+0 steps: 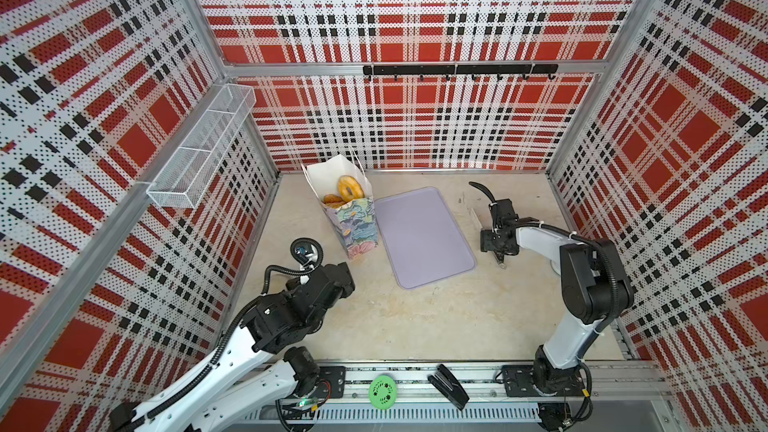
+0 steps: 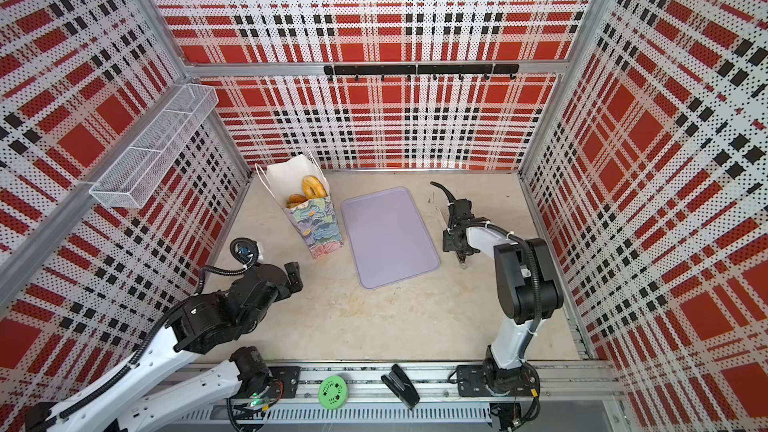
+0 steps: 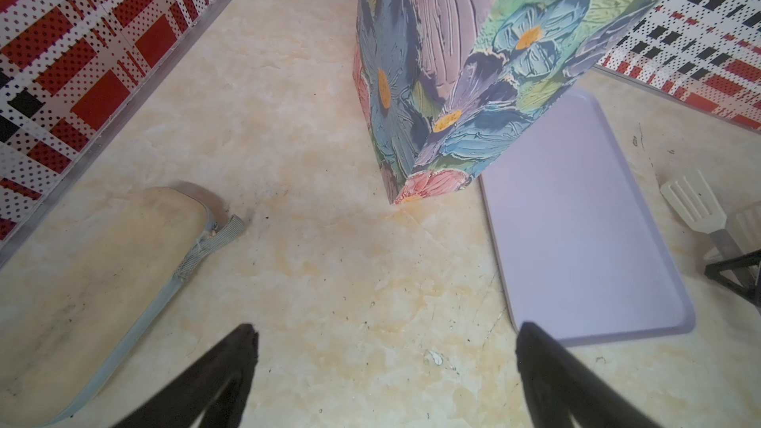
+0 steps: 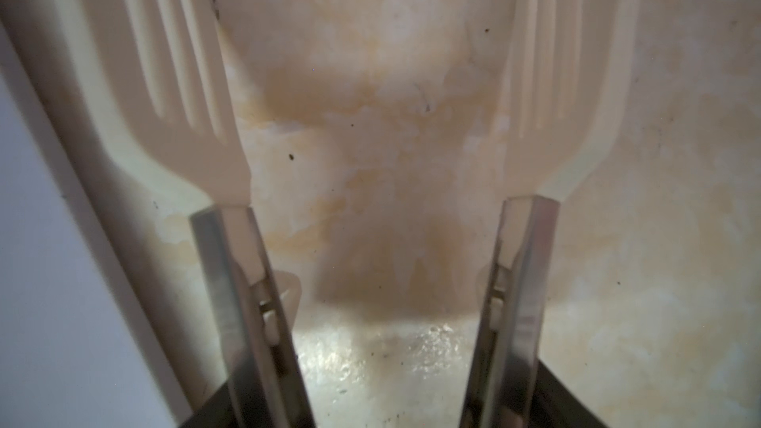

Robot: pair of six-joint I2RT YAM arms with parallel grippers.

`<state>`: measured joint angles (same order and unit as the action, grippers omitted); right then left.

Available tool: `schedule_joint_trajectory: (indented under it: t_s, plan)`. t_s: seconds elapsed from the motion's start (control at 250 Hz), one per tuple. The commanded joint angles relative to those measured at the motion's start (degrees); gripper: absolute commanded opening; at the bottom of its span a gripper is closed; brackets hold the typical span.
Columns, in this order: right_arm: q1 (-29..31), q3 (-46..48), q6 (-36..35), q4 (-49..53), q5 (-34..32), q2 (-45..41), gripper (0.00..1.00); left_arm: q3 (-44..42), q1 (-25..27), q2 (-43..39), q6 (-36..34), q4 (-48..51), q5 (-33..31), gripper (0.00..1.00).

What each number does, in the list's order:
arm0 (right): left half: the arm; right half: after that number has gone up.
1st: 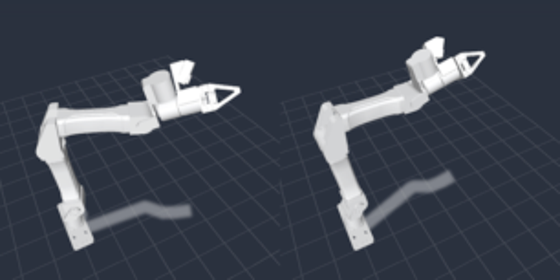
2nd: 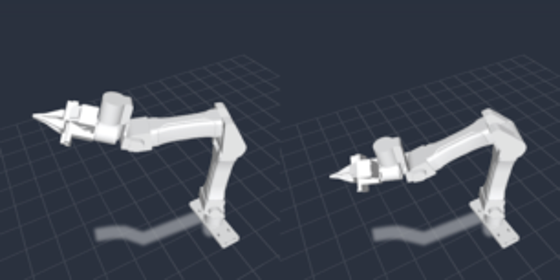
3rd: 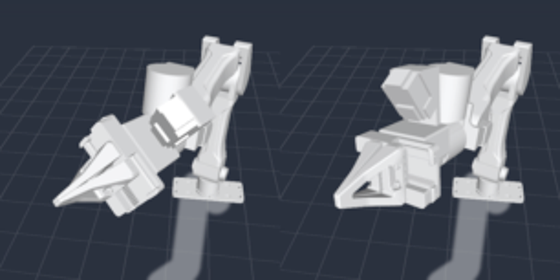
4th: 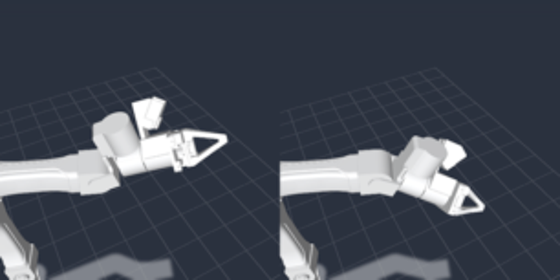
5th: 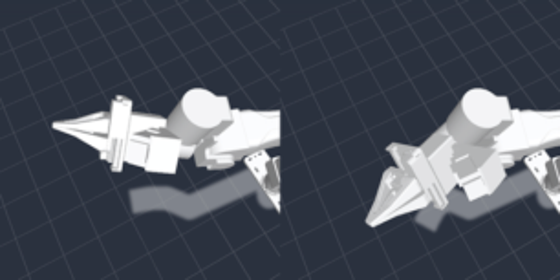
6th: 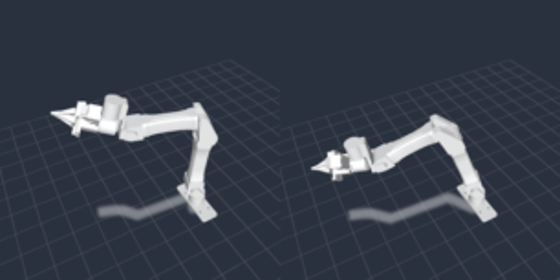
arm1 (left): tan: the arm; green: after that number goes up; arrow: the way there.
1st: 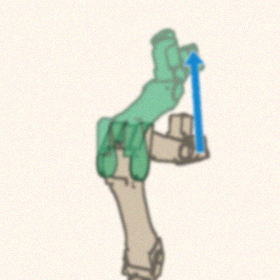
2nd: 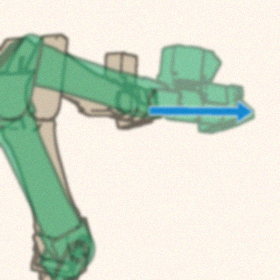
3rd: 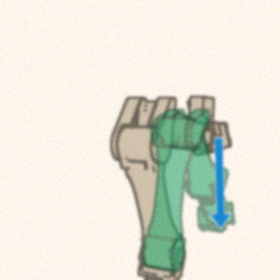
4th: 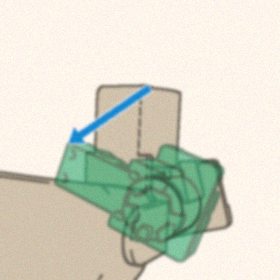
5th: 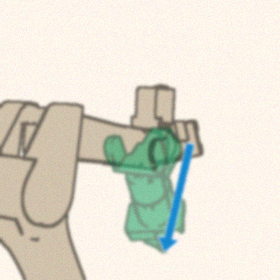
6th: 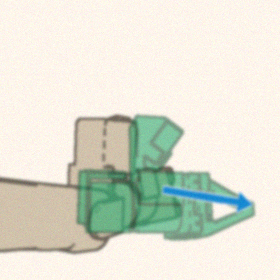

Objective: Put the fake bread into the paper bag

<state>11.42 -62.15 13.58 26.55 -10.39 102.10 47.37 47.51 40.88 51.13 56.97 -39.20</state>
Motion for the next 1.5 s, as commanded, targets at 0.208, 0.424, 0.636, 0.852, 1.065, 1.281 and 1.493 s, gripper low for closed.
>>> schedule_joint_trajectory:
  t_s: [0.208,0.424,0.636,0.852,1.065,1.281,1.493]
  plan:
    - [-0.4,2.1,0.9,-3.3,4.3,-2.4,1.0,-1.0,-2.3,0.2,0.6,-0.8,1.1,0.99]
    - [-0.1,10.9,-1.9,-12.2,4.0,-13.8,1.0,-1.4,-3.5,0.3,0.4,-1.0,1.7,0.99]
    - [-0.1,21.2,-12.2,-22.8,-2.1,-29.0,1.0,-1.6,-3.6,1.0,0.5,-1.0,1.0,0.99]
    - [-1.7,39.1,-19.5,-49.5,-10.2,-38.3,1.0,-1.0,-4.1,2.9,-0.7,-0.9,-2.3,0.99]
    - [-3.9,48.3,-18.6,-76.6,-9.5,-30.7,1.0,-0.9,-4.3,4.9,-2.2,-1.3,-10.0,0.99]
    - [-4.6,43.5,-17.8,-83.8,-8.4,-15.9,1.0,-2.1,-6.1,5.2,-10.0,-7.1,-15.4,0.99]
    - [-4.9,42.5,-18.5,-86.8,-5.5,-10.7,1.0,-8.6,-10.6,2.4,-23.4,-21.1,-17.7,0.99]
